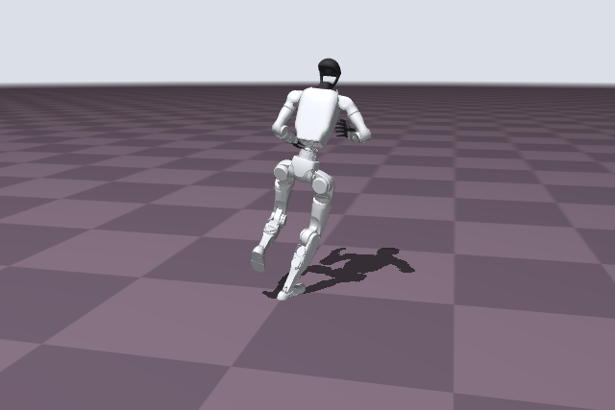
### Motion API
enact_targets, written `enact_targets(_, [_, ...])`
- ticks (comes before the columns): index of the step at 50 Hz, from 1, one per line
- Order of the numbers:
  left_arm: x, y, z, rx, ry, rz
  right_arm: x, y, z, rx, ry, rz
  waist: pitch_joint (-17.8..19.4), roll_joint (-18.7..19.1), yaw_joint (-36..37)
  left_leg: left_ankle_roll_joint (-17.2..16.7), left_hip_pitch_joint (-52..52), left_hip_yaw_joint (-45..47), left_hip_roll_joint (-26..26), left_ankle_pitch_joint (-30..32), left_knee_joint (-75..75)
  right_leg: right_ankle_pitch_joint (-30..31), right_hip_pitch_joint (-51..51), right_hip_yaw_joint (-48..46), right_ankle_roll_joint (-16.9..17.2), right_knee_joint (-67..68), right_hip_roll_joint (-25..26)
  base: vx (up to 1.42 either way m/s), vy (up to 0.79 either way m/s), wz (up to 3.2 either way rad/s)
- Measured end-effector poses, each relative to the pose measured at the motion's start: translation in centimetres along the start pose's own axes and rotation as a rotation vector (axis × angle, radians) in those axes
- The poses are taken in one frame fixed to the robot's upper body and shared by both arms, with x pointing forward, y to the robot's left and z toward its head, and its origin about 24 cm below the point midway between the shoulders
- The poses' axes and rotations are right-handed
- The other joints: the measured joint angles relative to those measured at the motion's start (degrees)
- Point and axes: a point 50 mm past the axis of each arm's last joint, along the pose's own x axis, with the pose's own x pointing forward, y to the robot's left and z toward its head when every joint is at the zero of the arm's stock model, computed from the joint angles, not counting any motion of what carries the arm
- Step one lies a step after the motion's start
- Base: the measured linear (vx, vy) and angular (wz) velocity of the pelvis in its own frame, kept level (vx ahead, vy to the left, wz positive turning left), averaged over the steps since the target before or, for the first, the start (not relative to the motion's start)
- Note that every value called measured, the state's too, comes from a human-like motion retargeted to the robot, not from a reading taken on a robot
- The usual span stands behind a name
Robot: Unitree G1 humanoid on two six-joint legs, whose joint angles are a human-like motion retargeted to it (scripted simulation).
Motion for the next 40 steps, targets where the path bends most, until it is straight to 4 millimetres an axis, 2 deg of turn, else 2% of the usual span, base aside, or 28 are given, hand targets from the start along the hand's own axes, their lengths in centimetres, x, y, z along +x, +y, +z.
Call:
enact_targets(2, [-4.0, 3.1, -2.8, -0.012, 0.152, 0.062, 3.1, 0.4, 3.0, 0.062, -0.229, -0.084, 0.4, -2.3, 3.1, 3.9, -3.0, 1.4, -0.6, -6.2, 3.6, 1.7, 2.5, 7.7, 1.8, -1.2, -0.1, 0.6, -0.01, -3.84])
enact_targets(3, [-5.9, 4.8, -3.3, 0.024, 0.198, 0.063, 4.0, 0.7, 4.7, 0.118, -0.342, -0.137, -0.4, -3.7, 5.3, 5.4, -5.0, 2.6, -0.2, -8.5, 4.3, 2.6, 2.1, 11.0, 3.8, 0.0, -0.7, 0.63, 0.03, -3.56])
enact_targets(5, [-8.2, 7.1, -3.0, 0.04, 0.253, 0.043, 5.4, 0.8, 8.2, 0.228, -0.55, -0.212, -0.1, -5.7, 9.9, 8.5, -7.6, 4.3, -0.2, -10.8, 1.7, 6.9, 5.6, 16.8, 5.5, -5.0, -2.0, 0.61, 0.06, -3.21])
enact_targets(7, [-9.5, 8.7, -2.4, 0.065, 0.293, -0.013, 6.1, 1.6, 11.2, 0.434, -0.711, -0.24, -0.7, -7.0, 15.2, 8.8, -9.2, 5.8, 0.4, -9.7, -4.8, 11.1, 7.4, 21.4, 8.2, -7.1, -3.5, 0.62, 0.12, -3.03])
enact_targets(10, [-10.5, 9.1, -2.0, 0.071, 0.355, -0.179, 6.1, 2.9, 15.1, 0.436, -0.906, -0.044, -2.1, -7.3, 20.9, 7.5, -10.0, 6.2, 0.5, -6.5, -21.0, 16.9, 9.7, 27.0, 11.4, -10.2, -5.2, 0.6, 0.23, -2.57])
enact_targets(12, [-10.5, 9.1, -2.2, 0.08, 0.385, -0.257, 5.8, 3.3, 16.3, 0.385, -0.97, 0.032, -2.7, -6.7, 21.4, 7.4, -7.9, 7.1, 1.5, -5.5, -36.2, 20.2, 11.5, 28.4, 12.4, -11.5, -5.8, 0.58, 0.33, -1.74])
enact_targets(13, [-10.3, 9.0, -2.4, 0.084, 0.393, -0.283, 5.6, 3.4, 16.5, 0.34, -0.988, 0.052, -2.8, -5.9, 20.6, 7.5, -5.9, 7.9, 2.0, -4.6, -45.0, 21.5, 12.6, 28.2, 12.2, -11.7, -5.7, 0.59, 0.38, -1.28])
enact_targets(15, [-10.1, 9.4, -3.0, -0.025, 0.402, -0.249, 5.5, 4.1, 16.1, 0.534, -0.974, 0.148, -2.8, -4.3, 17.2, 6.0, -0.1, 7.5, 2.6, -0.7, -61.4, 22.6, 15.4, 26.6, 10.7, -9.5, -4.6, 0.62, 0.43, -1.09])
enact_targets(17, [-8.6, 6.9, -4.9, 0.062, 0.388, -0.301, 5.1, 2.7, 14.7, 0.174, -0.917, 0.02, 0.4, 1.5, 15.3, 5.3, 5.1, 3.4, 3.3, 0.4, -65.9, 21.7, 15.8, 22.8, 7.9, 1.6, -2.9, 0.6, 0.48, -0.9])
enact_targets(20, [-5.4, 3.5, -5.8, 0.271, 0.259, -0.372, 4.1, 0.9, 10.3, 0.025, -0.701, -0.17, 0.9, 3.1, 10.2, 4.9, 4.0, 3.9, 5.3, -8.8, -52.3, 19.8, 6.0, 15.4, 5.5, 30.3, -5.0, 0.55, 0.43, -0.47])
enact_targets(22, [-0.6, 0.2, -3.7, 0.372, 0.047, -0.393, 2.1, -0.4, 6.7, -0.056, -0.499, -0.328, 1.3, 3.2, 6.9, 3.3, 3.2, 4.6, 5.2, -13.3, -47.5, 17.9, -1.9, 10.8, 3.0, 45.2, -8.6, 0.49, 0.33, 0.08])
enact_targets(23, [2.2, -1.5, -1.5, 0.404, -0.087, -0.389, 0.7, -0.9, 5.1, -0.063, -0.397, -0.395, 1.5, 3.0, 5.2, 2.8, 3.6, 4.6, 4.2, -14.7, -47.5, 15.8, -5.4, 8.9, 1.6, 50.4, -10.3, 0.5, 0.26, 0.33])
enact_targets(25, [6.5, -4.3, 4.4, 0.43, -0.361, -0.351, -2.6, -1.1, 2.6, -0.015, -0.212, -0.479, 1.8, 3.7, 0.9, 1.6, 5.4, 4.2, 3.2, -15.4, -48.8, 10.6, -10.1, 5.7, -0.8, 54.7, -11.1, 0.57, 0.2, 0.54])
enact_targets(27, [8.7, -6.7, 10.9, 0.342, -0.598, -0.28, -6.0, -1.6, 2.0, 0.018, -0.071, -0.497, 0.5, 5.6, -4.7, 0.3, 5.9, 3.4, 3.1, -14.6, -49.8, 9.5, -14.8, 1.8, 2.1, 52.9, -10.7, 0.67, 0.1, 0.58])
enact_targets(28, [9.0, -7.4, 13.7, 0.315, -0.702, -0.251, -7.0, -1.5, 1.9, 0.01, -0.02, -0.467, 0.1, 6.7, -7.3, -0.7, 8.3, 3.5, 2.9, -12.3, -54.9, 8.3, -16.0, 0.4, 0.7, 48.4, -9.2, 0.66, 0.03, 0.21])
enact_targets(31, [8.1, -8.7, 20.2, 0.127, -0.93, -0.181, -9.4, -1.9, 2.0, -0.028, 0.118, -0.395, -1.4, 10.3, -15.9, -3.5, 13.9, 3.4, 2.9, -4.4, -65.6, 9.7, -17.1, -5.4, 2.2, 28.7, -6.4, 0.71, -0.06, 0.12])
enact_targets(33, [6.7, -9.3, 23.2, -0.069, -1.01, -0.214, -10.7, -2.6, 1.8, -0.012, 0.21, -0.401, -1.8, 12.2, -20.7, -5.1, 16.5, 2.7, 2.5, 1.1, -69.7, 13.1, -15.2, -10.0, 4.4, 9.9, -5.1, 0.77, -0.17, 0.14])
enact_targets(35, [4.9, -9.8, 25.7, -0.306, -1.037, -0.329, -11.8, -3.4, 1.3, 0.04, 0.297, -0.46, -0.9, 12.4, -23.4, -5.9, 19.6, 1.6, 1.2, 5.5, -71.2, 18.5, -10.8, -15.2, 7.0, -10.5, -4.2, 0.81, -0.24, -0.28])
enact_targets(37, [3.7, -10.3, 26.2, -0.292, -1.082, -0.422, -12.5, -3.1, 0.2, 0.117, 0.35, -0.488, -0.6, 10.6, -22.5, -4.8, 22.0, 0.9, -0.6, 7.7, -68.9, 21.7, -8.8, -17.9, 7.6, -17.9, -4.4, 0.83, -0.26, -1.28])
enact_targets(38, [2.5, -10.7, 26.1, -0.428, -1.06, -0.517, -12.5, -2.9, -0.7, 0.188, 0.353, -0.527, 0.0, 9.8, -21.0, -3.4, 22.3, 0.4, -1.3, 8.4, -65.8, 21.7, -8.0, -17.4, 6.9, -18.3, -4.4, 0.81, -0.23, -1.91])
enact_targets(40, [1.6, -10.7, 24.5, -0.414, -1.037, -0.577, -11.6, -1.9, -2.7, 0.299, 0.343, -0.557, 0.5, 8.4, -17.4, -0.9, 20.0, -0.9, -1.7, 8.8, -54.8, 17.9, -7.3, -12.9, 4.1, -14.5, -3.9, 0.8, -0.18, -2.22])
